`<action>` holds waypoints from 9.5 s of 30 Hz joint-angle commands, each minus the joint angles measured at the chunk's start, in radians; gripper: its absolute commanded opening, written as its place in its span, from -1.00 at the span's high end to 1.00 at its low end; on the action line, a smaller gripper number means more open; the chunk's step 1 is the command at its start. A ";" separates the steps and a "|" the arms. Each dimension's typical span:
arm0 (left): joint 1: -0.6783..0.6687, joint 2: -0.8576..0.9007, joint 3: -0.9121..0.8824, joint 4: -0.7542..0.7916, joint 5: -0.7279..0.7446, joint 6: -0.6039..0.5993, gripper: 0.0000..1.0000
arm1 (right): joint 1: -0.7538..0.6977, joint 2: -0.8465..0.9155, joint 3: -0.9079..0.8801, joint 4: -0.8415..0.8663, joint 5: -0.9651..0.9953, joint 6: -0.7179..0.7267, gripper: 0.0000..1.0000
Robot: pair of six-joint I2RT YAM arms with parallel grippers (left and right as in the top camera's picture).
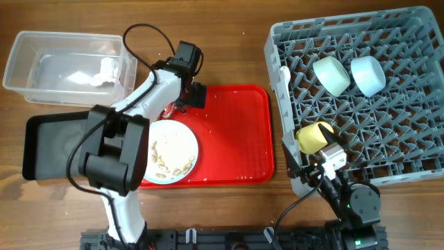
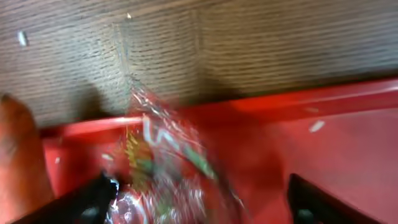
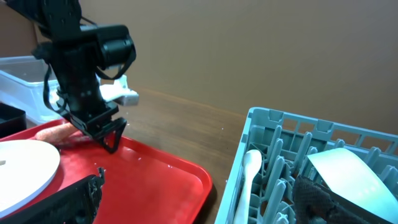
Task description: Sort waste into correct bins and load items into the dishwasher rack
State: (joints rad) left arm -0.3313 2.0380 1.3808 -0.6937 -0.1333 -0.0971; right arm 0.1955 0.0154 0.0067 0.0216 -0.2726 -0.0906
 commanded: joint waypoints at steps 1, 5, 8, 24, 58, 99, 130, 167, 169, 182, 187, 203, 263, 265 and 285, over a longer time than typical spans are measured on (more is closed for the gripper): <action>0.006 0.033 -0.007 0.004 0.063 0.015 -0.10 | -0.003 -0.011 -0.002 0.004 -0.015 0.012 -1.00; 0.003 -0.012 0.021 -0.024 0.148 -0.066 0.92 | -0.003 -0.011 -0.002 0.004 -0.015 0.012 -0.99; 0.069 -0.152 0.092 -0.073 0.137 -0.128 0.92 | -0.003 -0.011 -0.002 0.004 -0.015 0.012 -0.99; 0.472 -0.166 0.189 -0.021 0.229 -0.191 -0.65 | -0.003 -0.011 -0.002 0.004 -0.015 0.012 -1.00; 0.294 -0.178 -0.093 0.093 0.076 -0.150 0.88 | -0.003 -0.011 -0.002 0.004 -0.015 0.012 -1.00; 0.758 -0.448 -0.296 -0.406 -0.013 -0.932 0.67 | -0.003 -0.011 -0.002 0.004 -0.015 0.012 -0.99; -0.437 -0.154 -0.234 -0.180 -0.138 -0.307 0.35 | -0.003 -0.011 -0.002 0.004 -0.015 0.012 -0.99; 0.366 -0.305 0.322 -0.686 0.382 -0.253 0.91 | -0.003 -0.011 -0.002 0.004 -0.015 0.012 -0.99; 0.488 -0.305 0.318 -0.686 0.494 -0.165 0.92 | -0.003 -0.011 -0.002 0.004 -0.015 0.012 -1.00; 0.923 -0.305 0.253 -0.935 1.189 0.511 0.91 | -0.003 -0.011 -0.002 0.004 -0.015 0.012 -0.99; 1.101 -0.311 0.190 -0.978 1.204 0.570 0.92 | -0.003 -0.011 -0.002 0.004 -0.015 0.012 -0.99; 0.980 -0.409 0.033 -0.940 1.345 0.708 0.92 | -0.003 -0.011 -0.002 0.004 -0.015 0.012 -0.99; -0.140 -0.463 0.066 0.351 0.342 -0.419 0.33 | -0.003 -0.011 -0.002 0.004 -0.015 0.012 -1.00; -0.117 -0.566 0.066 0.207 0.272 -0.324 0.23 | -0.003 -0.011 -0.002 0.004 -0.015 0.012 -0.99; -0.161 -0.670 0.065 0.124 0.319 -0.273 -1.00 | -0.003 -0.011 -0.002 0.004 -0.015 0.012 -0.99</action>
State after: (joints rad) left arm -0.4911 1.4055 1.4425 -0.5625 0.1837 -0.3855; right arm 0.1951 0.0109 0.0063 0.0231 -0.2726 -0.0906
